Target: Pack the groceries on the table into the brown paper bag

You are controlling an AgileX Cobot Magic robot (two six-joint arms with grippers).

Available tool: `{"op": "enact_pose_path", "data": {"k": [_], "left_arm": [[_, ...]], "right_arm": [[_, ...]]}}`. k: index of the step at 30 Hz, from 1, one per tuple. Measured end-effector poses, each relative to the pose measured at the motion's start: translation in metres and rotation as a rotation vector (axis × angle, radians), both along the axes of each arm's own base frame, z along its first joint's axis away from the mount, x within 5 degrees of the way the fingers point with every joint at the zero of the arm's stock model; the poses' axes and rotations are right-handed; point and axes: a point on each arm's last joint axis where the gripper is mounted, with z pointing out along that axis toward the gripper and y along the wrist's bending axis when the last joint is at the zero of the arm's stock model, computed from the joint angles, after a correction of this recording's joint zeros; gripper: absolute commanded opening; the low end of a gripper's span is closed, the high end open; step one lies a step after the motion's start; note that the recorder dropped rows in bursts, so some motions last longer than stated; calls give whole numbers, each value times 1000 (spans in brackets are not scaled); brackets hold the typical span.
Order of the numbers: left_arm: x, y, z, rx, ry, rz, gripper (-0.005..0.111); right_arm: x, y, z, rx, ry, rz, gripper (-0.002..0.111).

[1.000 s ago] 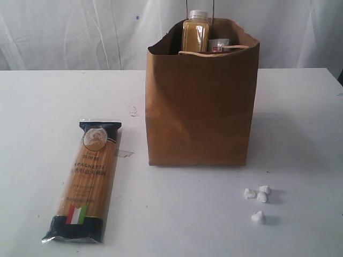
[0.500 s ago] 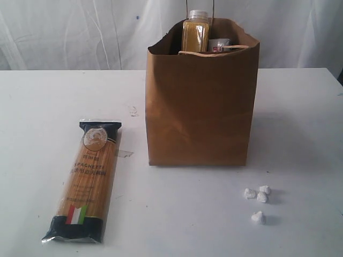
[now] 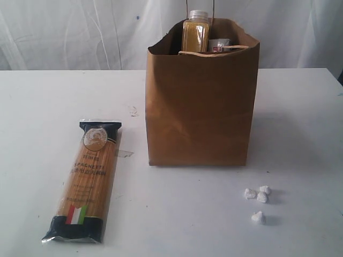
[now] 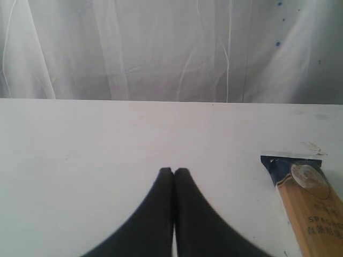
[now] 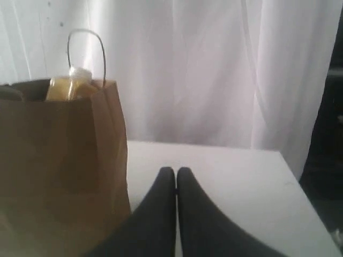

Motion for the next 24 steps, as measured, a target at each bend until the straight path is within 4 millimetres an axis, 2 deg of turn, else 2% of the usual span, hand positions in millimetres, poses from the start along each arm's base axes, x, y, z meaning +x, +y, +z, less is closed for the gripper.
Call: {"op": "enact_pose_path", "data": {"k": [2,7,11,13,18,24], "left_arm": [[0,0,0,0,0,0,1],[0,0,0,0,0,0,1],[0,0,0,0,0,0,1],[0,0,0,0,0,0,1],[0,0,0,0,0,0,1],[0,0,0,0,0,0,1]], "right_arm": [[14,2,-11,35,130,-4,0],[59,8,-41,48,590,-38,0],[101,23,-52,12,887,40,0],[117,34,-57,-9,966,119,0],[153,58,-88,-78,1103,235,4],[171,69,-116,-138,1185,279,27]]}}
